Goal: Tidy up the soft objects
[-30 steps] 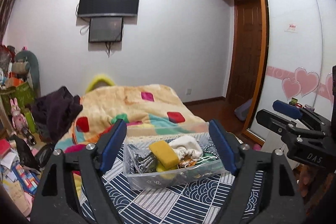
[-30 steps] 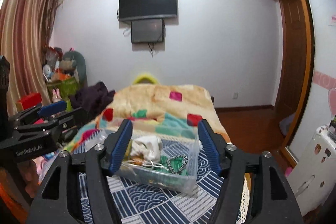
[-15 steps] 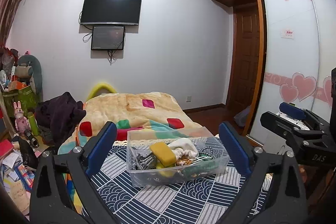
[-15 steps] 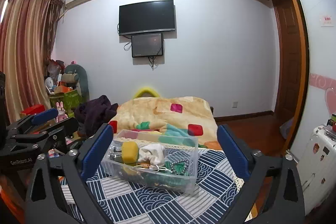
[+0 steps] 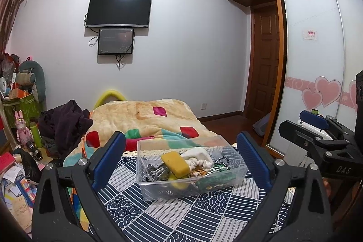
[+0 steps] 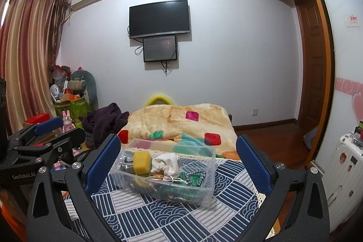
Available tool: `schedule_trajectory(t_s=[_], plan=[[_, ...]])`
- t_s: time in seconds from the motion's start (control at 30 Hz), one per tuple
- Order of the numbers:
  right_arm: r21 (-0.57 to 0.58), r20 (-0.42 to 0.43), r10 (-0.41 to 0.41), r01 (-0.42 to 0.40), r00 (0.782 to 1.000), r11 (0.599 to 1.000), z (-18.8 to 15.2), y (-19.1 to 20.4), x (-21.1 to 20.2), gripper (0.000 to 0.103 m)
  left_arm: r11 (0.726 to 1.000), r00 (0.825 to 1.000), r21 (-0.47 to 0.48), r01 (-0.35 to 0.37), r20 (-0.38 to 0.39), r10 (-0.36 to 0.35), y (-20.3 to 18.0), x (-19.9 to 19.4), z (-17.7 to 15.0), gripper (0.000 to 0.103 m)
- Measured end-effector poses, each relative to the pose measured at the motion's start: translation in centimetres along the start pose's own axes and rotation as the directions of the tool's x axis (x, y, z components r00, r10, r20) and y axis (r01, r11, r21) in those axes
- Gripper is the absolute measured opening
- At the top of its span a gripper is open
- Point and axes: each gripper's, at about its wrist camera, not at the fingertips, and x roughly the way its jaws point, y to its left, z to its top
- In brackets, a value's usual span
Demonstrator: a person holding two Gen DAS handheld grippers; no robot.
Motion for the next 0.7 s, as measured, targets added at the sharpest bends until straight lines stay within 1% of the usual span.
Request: schedule_trajectory(t_s=[0.7], plan=[[-0.001, -0.008, 0.004, -0.004, 1.0, 1.0, -0.25, 0.43, -0.29, 0.102, 1.0, 1.0, -0.001, 0.0, -0.004, 0.0, -0.03, 0.15, -0.16, 0.102]])
